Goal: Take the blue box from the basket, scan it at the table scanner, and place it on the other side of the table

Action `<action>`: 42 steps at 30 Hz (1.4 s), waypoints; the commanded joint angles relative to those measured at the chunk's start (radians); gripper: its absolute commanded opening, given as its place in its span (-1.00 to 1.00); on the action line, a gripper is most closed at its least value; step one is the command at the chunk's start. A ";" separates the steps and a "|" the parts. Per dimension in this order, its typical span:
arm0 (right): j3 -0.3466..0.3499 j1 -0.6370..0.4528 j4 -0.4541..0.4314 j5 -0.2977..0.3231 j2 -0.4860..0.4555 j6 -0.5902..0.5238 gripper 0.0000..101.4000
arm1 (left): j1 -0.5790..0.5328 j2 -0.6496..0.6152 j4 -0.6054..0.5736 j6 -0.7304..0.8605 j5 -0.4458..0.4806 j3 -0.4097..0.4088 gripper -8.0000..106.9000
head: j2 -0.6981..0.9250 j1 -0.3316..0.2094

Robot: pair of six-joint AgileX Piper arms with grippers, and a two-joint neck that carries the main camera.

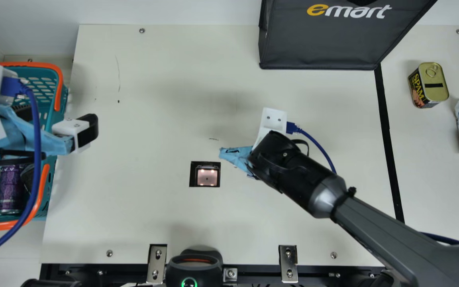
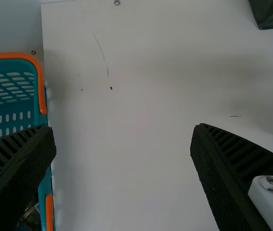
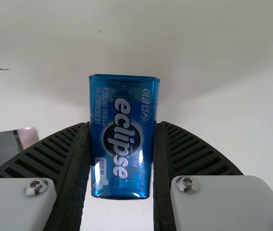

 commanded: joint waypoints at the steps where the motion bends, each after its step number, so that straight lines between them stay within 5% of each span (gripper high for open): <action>1: -0.004 -0.007 0.012 0.002 -0.019 -0.062 -1.00 | 0.000 0.000 0.000 0.000 0.000 0.000 0.71 | 0.000 -0.029; 19: 0.082 -0.233 0.231 -0.028 -0.204 -0.639 -1.00 | 0.000 0.000 0.000 0.000 0.000 0.000 0.71 | 0.000 -0.029; 35: 0.206 -0.621 0.379 0.001 -0.315 -1.120 -1.00 | 0.000 0.000 0.000 0.000 0.000 0.000 0.71 | -0.349 -0.029; 42: 0.246 -0.821 0.402 0.016 -0.336 -1.280 -1.00 | 0.000 0.000 0.000 0.000 0.000 0.000 0.71 | -0.349 -0.029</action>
